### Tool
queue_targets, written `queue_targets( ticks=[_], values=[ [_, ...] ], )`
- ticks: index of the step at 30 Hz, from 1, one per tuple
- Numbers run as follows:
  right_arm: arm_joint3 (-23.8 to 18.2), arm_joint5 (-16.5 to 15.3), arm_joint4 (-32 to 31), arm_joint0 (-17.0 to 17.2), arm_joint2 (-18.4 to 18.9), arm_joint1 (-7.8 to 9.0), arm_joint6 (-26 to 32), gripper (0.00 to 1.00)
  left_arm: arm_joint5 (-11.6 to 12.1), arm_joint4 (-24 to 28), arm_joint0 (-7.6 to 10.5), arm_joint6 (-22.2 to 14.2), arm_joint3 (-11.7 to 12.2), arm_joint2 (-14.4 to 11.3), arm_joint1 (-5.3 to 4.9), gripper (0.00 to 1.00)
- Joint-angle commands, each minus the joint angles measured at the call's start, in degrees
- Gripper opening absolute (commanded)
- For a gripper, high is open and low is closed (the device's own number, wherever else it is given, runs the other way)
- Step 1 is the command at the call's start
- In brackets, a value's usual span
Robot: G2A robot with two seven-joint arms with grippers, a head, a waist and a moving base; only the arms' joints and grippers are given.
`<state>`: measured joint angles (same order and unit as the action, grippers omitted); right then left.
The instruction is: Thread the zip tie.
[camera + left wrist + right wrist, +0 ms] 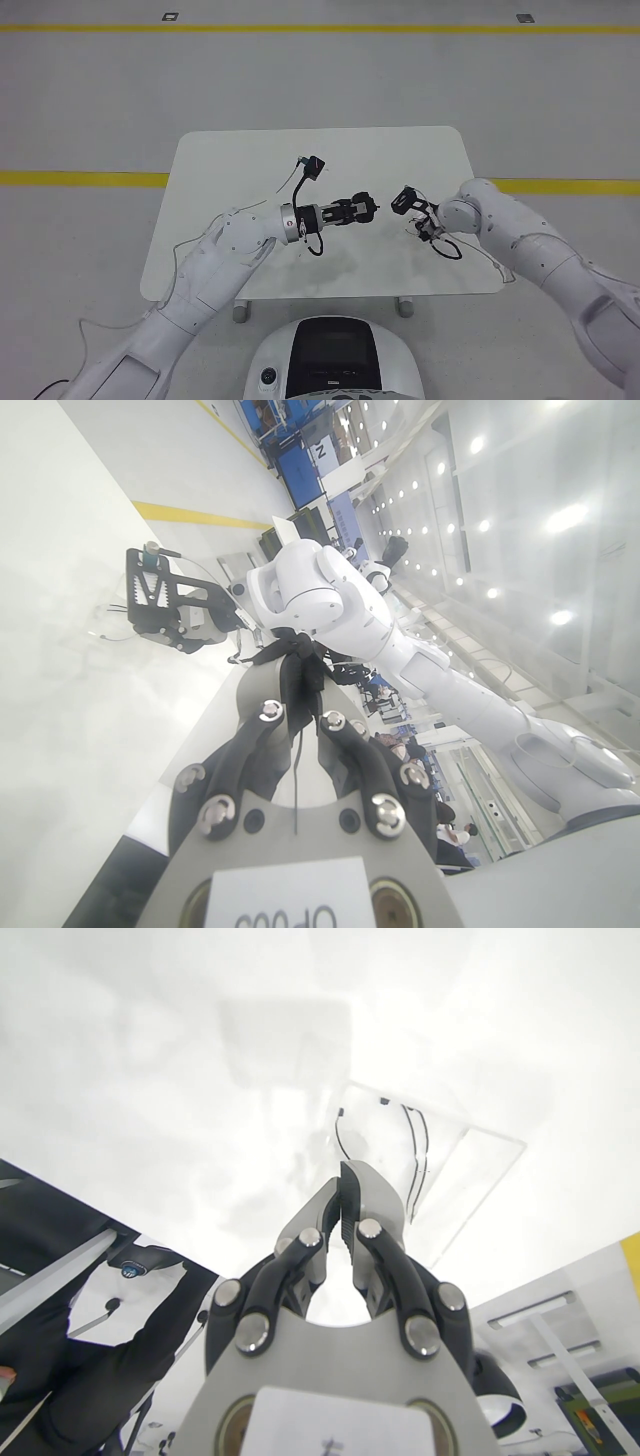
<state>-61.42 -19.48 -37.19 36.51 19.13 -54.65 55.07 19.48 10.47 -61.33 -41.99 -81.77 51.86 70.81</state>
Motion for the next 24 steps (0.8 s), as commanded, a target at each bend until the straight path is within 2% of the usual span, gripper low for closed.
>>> queue_targets(
  ticks=[1,2,3,10,24],
  values=[
    [0.62,0.0,-0.1,-0.56,-0.92,0.01,-0.55,0.05,0.0,0.0,0.0,0.0,0.0,0.0,0.0,0.0],
    [0.92,0.0,-0.22,-0.79,-1.3,-0.01,-0.75,0.14,0.0,0.0,0.0,0.0,0.0,0.0,0.0,0.0],
    [1.2,0.0,-0.24,-0.97,-1.63,-0.05,-0.96,0.17,0.0,0.0,0.0,0.0,0.0,0.0,0.0,0.0],
    [2.49,0.0,0.23,-1.91,-3.74,-0.66,-2.47,0.27,0.0,0.0,0.0,0.0,0.0,0.0,0.0,0.0],
    [5.75,0.0,1.23,-3.28,-7.17,-2.37,-4.47,0.27,0.0,0.0,0.0,0.0,0.0,0.0,0.0,0.0]
  ],
)
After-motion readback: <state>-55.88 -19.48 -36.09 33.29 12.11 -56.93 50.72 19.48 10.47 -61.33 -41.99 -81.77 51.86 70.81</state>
